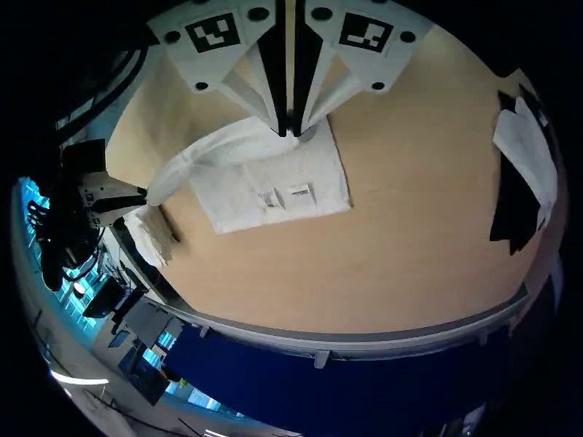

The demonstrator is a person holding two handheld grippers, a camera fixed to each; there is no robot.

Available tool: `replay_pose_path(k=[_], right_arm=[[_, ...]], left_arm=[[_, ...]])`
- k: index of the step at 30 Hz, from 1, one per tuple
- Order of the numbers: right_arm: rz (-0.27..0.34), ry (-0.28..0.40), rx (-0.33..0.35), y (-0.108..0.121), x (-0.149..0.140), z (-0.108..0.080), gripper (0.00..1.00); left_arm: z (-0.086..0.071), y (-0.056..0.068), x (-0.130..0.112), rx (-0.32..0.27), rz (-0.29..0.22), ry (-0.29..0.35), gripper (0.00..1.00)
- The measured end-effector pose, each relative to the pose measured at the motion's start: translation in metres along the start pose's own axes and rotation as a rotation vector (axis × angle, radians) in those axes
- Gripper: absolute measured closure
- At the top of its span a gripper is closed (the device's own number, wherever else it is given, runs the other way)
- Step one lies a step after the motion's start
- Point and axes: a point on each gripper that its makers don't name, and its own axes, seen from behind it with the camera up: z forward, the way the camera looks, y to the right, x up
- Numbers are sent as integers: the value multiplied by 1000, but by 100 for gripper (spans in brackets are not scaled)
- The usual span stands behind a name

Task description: Fold towel

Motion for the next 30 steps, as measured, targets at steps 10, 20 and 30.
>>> replay_pose_path(k=[10, 20, 30], right_arm=[[49, -32, 2, 36, 15, 49, 84], [108, -75, 3, 48, 8, 90, 84], [114, -66, -20, 54, 12, 98, 84]], left_arm=[[43, -25, 25, 9, -21, -43, 95], [83, -45, 8, 21, -35, -110, 95], [93, -53, 15, 26, -34, -87, 94]])
